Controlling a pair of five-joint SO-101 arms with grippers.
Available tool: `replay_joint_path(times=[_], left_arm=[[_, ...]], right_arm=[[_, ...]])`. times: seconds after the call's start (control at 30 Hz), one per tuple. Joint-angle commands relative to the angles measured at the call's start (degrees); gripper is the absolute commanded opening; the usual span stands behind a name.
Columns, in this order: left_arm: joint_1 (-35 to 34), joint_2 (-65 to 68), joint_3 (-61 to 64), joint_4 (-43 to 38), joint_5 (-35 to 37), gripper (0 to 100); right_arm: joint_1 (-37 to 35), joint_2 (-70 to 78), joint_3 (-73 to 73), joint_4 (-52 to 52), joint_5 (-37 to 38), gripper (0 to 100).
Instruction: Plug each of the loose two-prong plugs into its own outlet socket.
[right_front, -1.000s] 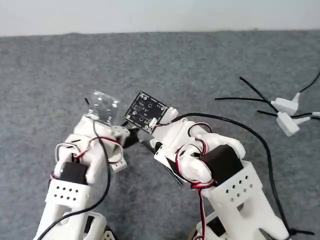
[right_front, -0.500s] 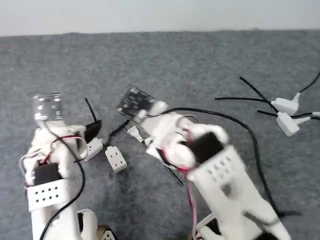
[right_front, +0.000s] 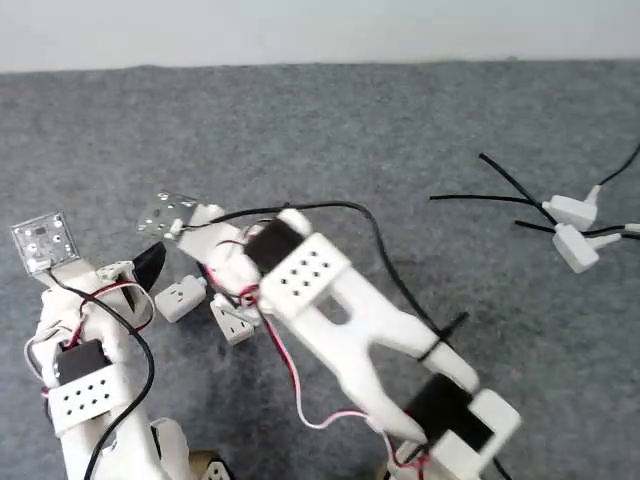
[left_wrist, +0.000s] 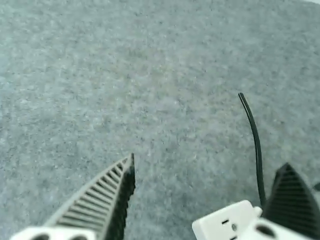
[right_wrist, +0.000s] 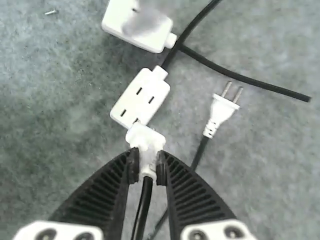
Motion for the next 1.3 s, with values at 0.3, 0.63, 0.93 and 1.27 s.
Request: replay_joint_path(times=[0.3, 0.63, 0.93, 1.27], left_arm=[[-0.3, -0.8, 1.0, -4.8, 0.7, 41], [-0.3, -0.6, 1.2, -5.1, 0.7, 41], [-0.3, -0.4, 1.2, -5.1, 0.7, 41], [-0.3, -0.4, 1.2, -5.2, 0.6, 41]], right_arm=[[-4.4, 2.9, -5.2, -0.9, -2.4, 0.9], [-4.0, 3.1, -4.1, -0.1, -3.1, 0.9], [-2.1, 2.6, -0.9, -2.2, -3.1, 0.9], [-2.2, 3.1, -0.7, -1.8, -3.1, 0.9]])
